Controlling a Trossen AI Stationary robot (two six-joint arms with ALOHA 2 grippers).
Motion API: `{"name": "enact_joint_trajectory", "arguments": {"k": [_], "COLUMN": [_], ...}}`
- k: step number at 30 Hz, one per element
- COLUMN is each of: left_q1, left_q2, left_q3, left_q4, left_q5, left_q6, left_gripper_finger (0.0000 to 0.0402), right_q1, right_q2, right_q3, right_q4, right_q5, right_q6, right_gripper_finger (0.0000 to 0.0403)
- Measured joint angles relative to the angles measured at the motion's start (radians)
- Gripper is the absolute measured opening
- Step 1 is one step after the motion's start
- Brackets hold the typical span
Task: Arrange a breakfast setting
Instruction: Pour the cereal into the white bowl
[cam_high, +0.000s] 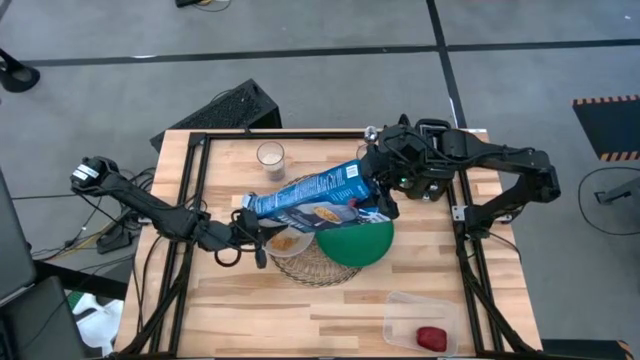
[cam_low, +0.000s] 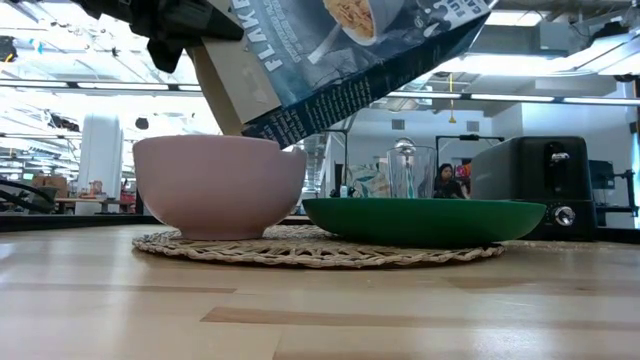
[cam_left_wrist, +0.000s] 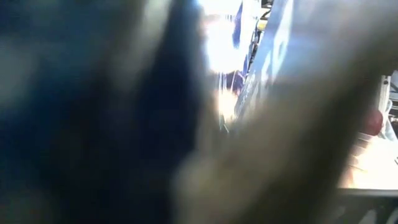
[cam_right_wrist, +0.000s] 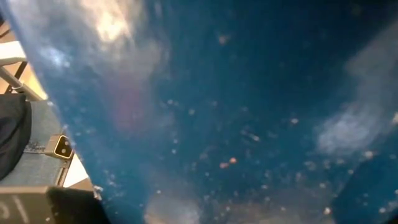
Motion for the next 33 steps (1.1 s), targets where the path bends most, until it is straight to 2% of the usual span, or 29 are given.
{"name": "enact_joint_trajectory", "arguments": {"k": [21,27,33], "left_q1": [-0.001,-0.001,0.000], "left_q2": [-0.019,-0.027,-0.027], "left_q3": [0.019,0.073,0.076], "left_q4": [-0.014,-0.065,-0.074], "left_q5": [0.022,0.032,0.032], "left_q6": [0.022,0.053,0.055], "left_gripper_finger": [0.0000,0.0000,0.0000], "right_q1": [0.029,0.065,0.104], "right_q2": [0.000,-0.001,-0.001], "right_q3": [-0.011,-0.013,-0.013], "right_q4": [-0.025,-0.053,-0.083], "right_q5": [0.012,0.041,0.108], "right_q6": [0.017,0.037,0.059], "right_gripper_finger": [0.0313,0.0312,0.0312]}}
